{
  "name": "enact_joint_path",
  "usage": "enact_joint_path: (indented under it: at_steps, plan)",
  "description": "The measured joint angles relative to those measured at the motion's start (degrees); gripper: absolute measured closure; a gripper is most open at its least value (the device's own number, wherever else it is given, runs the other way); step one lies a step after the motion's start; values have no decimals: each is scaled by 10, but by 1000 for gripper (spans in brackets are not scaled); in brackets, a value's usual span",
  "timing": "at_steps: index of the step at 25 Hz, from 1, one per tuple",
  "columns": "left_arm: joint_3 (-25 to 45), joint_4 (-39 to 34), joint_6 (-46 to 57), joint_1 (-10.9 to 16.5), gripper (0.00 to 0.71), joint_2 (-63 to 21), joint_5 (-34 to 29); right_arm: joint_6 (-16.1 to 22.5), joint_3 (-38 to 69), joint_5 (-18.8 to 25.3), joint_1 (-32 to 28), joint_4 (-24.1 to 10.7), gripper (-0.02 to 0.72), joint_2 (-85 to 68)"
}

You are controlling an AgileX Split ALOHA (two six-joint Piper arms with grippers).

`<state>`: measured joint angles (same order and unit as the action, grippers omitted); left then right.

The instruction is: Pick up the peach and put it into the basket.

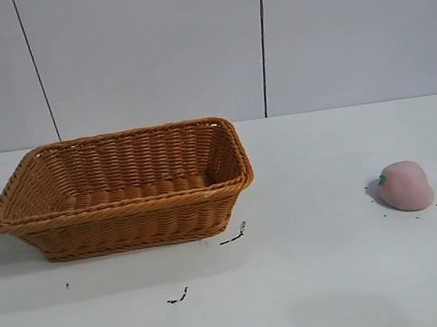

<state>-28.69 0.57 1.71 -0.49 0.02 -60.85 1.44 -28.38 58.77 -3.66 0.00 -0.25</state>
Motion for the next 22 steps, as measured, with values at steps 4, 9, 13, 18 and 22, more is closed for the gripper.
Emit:
enact_joint_path:
  at_steps: [4,9,13,18,22]
  plan:
    - [0,0,0,0,17,0,0,0,0,0,0,0,113,0]
    - [0,0,0,0,17,0,0,0,0,0,0,0,113,0]
    - [0,0,0,0,17,0,0,0,-17,-6,0,0,113,39]
    - [0,0,0,0,17,0,0,0,-102,-52,0,0,113,224]
    - [0,0,0,0,17,0,0,0,-178,-59,0,0,113,403]
